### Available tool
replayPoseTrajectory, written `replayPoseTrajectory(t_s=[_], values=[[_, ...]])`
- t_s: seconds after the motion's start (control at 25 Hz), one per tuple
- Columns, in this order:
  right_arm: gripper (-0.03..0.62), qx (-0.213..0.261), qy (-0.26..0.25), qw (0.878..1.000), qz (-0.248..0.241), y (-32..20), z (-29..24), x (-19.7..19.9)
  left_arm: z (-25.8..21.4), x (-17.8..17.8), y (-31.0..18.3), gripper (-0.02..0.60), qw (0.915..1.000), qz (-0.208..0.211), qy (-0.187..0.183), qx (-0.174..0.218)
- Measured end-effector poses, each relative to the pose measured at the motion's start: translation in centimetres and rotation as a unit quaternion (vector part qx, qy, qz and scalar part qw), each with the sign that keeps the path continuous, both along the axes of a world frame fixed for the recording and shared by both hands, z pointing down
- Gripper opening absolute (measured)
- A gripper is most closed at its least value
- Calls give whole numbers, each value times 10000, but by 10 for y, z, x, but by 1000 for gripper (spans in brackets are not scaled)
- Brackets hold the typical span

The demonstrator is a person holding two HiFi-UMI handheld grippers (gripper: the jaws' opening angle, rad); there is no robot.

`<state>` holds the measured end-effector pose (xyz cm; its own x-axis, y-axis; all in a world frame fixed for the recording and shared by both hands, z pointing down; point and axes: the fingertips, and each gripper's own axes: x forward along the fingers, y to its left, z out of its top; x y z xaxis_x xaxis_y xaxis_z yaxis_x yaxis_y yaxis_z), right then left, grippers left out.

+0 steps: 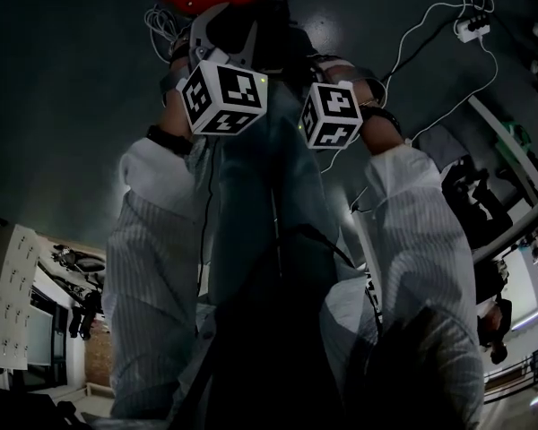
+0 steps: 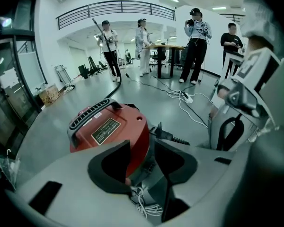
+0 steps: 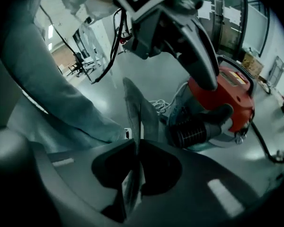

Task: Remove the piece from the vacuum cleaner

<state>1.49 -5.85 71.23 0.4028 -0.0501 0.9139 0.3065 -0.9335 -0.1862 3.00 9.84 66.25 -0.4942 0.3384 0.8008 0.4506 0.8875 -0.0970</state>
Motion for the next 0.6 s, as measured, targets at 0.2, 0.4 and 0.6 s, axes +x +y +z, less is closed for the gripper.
replayPoseTrajectory(t_s=[0.2, 0.4, 0.6], values=[[26, 368, 151, 9831, 1786, -10, -4, -16, -5, 2, -2, 160, 9950, -575, -378, 728], [26, 459, 776, 9506, 2970, 6, -61, -27, -65, 11, -7, 139, 9864, -1002, -877, 966], [28, 109, 1413, 9142, 3798, 27, -184, -29, -181, 25, -7, 5, 9895, -1144, -870, 170]])
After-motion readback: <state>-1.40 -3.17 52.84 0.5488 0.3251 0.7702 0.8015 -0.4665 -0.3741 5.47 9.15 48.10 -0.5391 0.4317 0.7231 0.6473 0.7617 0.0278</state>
